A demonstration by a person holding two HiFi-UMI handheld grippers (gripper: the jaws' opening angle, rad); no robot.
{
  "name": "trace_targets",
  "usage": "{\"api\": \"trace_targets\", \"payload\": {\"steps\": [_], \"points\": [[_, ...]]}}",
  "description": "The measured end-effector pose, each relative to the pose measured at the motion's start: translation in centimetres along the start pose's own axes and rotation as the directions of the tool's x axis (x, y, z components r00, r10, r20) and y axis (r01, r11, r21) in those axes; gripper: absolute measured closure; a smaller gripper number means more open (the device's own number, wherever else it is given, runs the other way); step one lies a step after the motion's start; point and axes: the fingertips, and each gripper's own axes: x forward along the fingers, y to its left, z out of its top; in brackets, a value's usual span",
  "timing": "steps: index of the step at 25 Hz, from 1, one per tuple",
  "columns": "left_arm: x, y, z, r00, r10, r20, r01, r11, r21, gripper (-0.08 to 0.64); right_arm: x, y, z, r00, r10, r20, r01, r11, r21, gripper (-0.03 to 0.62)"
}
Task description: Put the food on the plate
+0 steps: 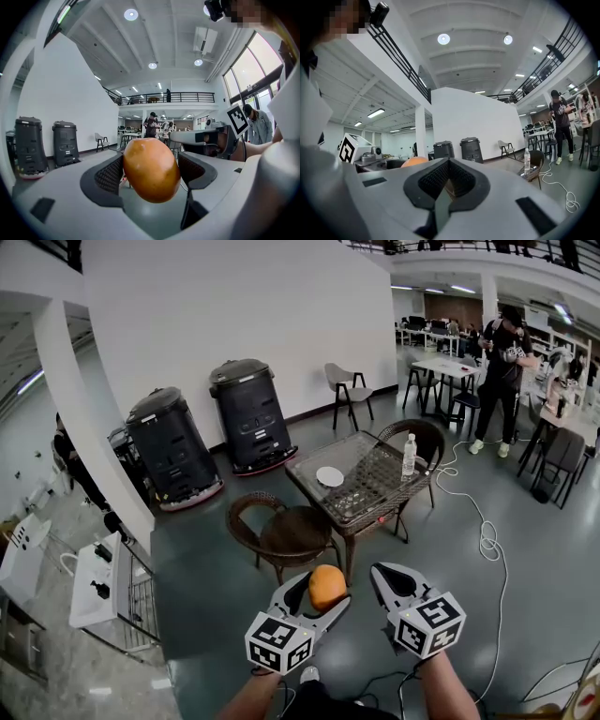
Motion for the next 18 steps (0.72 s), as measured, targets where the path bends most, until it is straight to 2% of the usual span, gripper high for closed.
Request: {"api": "trace_targets", "payload": {"steps": [10,18], "points": [[1.7,-0.1,-1.3,1.000,0.005,-0.010,-0.005,1.000,0.000,0.193,0.1,-2.0,-1.3,1.000,0.002,-0.004,-0.002,1.000,0.007,0.588],[4.2,1.5,-2.1,1.000,0.001,-0.013,-0.001,1.000,-0.009,0.193,1.9,-4.0,-1.9,1.000,-0.003,-0.011,0.003,1.000,0.000,0.588]]}}
